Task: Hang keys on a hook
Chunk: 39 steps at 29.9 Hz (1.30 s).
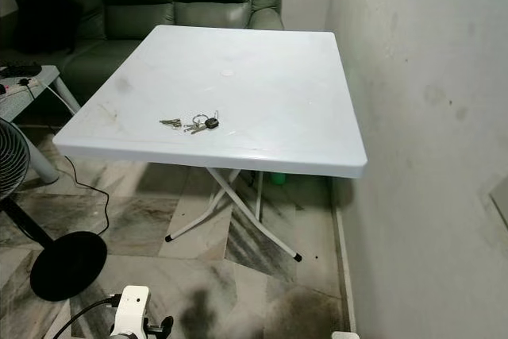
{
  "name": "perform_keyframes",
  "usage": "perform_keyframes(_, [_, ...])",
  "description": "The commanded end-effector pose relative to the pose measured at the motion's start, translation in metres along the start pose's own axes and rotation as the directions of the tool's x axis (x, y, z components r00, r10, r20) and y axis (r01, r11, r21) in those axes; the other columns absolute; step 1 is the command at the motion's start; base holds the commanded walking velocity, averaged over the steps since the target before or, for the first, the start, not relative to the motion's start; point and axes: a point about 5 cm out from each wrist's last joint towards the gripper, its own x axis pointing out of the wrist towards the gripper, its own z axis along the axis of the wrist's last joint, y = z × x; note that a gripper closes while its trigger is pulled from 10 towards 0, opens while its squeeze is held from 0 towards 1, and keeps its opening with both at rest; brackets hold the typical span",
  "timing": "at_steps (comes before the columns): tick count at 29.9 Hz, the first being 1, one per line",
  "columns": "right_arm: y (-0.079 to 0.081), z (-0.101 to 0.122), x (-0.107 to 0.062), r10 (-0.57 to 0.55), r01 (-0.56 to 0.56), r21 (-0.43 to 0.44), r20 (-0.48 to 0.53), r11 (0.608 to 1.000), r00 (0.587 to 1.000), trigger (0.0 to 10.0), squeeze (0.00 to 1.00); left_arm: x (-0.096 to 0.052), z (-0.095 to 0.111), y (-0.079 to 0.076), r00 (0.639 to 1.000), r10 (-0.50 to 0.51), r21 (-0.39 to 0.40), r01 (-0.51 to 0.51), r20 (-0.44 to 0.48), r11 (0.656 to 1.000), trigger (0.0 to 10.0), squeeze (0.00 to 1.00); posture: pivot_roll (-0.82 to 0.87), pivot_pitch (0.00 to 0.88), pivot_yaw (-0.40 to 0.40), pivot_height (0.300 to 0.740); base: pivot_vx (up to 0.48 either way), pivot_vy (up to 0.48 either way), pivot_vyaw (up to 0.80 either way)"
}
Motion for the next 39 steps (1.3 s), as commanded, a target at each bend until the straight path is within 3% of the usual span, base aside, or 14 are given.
perform_keyframes(1, [0.0052, -0.0007, 0.0004, 0.017, -0.017, 0.006, -0.005, 1.0, 1.0, 10.0, 0.0, -0.0002, 0.0025, 0.0059, 1.0, 0.017, 0.004, -0.017, 0.004, 1.0, 10.0, 0.0, -0.07, 0.0, 0.03, 0.732, 0.0, 0.345, 0.0])
perform_keyframes(39, [0.0073, -0.0017, -0.0002, 0.021, -0.021, 0.041, 0.011, 0.999, 1.0, 10.0, 0.0, 0.0014, 0.0096, 0.0041, 1.0, 0.004, 0.025, -0.004, 0.025, 1.0, 10.0, 0.0, -0.07, 0.0, 0.035, 0.732, 0.0, 0.466, 0.0])
